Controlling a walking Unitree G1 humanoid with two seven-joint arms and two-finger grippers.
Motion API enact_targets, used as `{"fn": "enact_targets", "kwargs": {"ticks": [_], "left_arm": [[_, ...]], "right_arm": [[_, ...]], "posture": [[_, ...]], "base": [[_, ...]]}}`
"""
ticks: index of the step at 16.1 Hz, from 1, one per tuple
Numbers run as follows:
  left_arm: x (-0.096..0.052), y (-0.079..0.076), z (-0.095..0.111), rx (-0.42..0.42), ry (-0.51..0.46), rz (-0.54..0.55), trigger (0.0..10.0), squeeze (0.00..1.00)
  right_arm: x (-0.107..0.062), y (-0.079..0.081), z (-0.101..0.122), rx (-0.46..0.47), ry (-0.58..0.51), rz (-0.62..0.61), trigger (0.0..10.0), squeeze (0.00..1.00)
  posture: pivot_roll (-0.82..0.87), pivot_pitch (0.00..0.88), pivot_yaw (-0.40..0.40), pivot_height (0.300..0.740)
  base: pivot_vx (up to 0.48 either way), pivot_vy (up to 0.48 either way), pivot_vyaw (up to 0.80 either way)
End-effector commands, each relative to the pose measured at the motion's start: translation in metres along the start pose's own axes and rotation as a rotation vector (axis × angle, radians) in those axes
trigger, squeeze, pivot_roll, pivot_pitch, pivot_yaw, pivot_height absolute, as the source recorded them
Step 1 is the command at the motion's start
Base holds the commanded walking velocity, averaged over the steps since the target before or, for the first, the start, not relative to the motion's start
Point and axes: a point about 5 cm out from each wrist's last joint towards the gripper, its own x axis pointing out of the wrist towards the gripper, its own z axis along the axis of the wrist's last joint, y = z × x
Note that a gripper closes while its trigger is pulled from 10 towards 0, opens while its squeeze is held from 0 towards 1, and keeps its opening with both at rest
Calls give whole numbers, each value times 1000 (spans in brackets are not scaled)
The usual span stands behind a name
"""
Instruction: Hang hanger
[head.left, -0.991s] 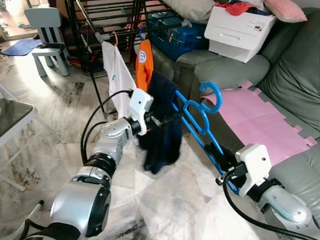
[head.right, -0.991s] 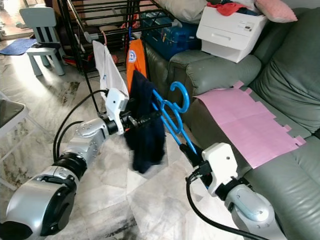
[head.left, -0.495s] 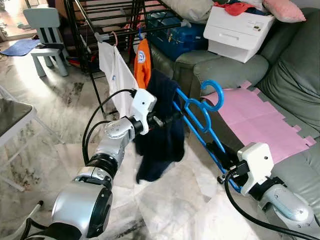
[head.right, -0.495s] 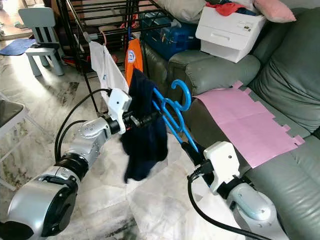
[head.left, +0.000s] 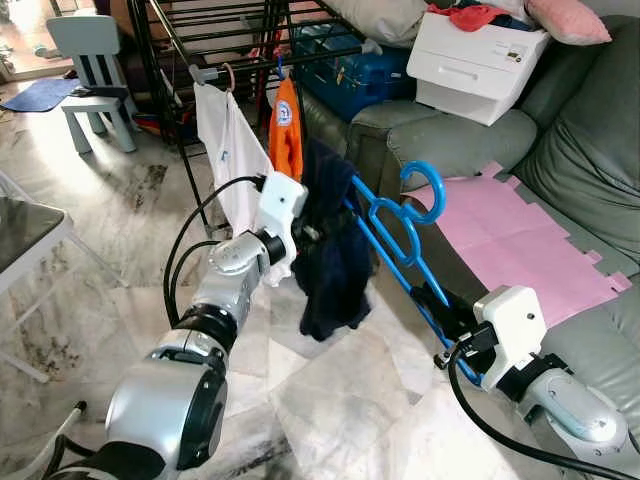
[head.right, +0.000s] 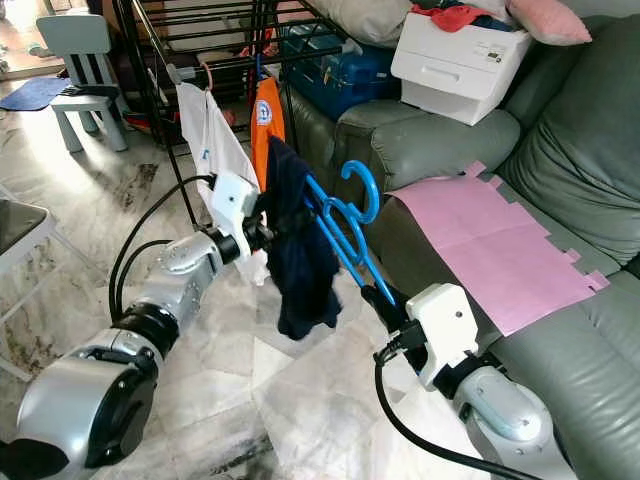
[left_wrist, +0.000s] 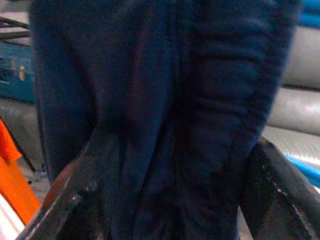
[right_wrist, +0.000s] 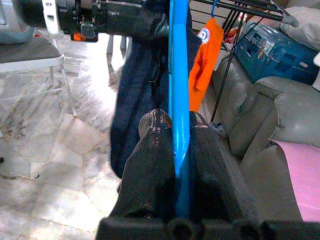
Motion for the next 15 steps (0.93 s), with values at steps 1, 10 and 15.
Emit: {"fn": "enact_targets", "kwargs": {"ticks": [1, 10, 15], "left_arm": [[2, 4, 6, -57, -22, 32, 0, 0], [0, 12, 12, -85, -50, 52, 0, 0], [0, 10, 29, 65, -137, 2, 0, 0]], "right_arm": [[1, 2, 10, -28, -60, 12, 10000, 0], [0, 4, 7, -25, -43, 16, 10000, 0], [-1, 3, 2, -9, -19, 8, 10000, 0]], "posture": [[-75, 0, -35, 740], [-74, 0, -37, 740], [-70, 0, -35, 740]], "base": [[0, 0, 0], [0, 0, 0], [0, 0, 0]]}}
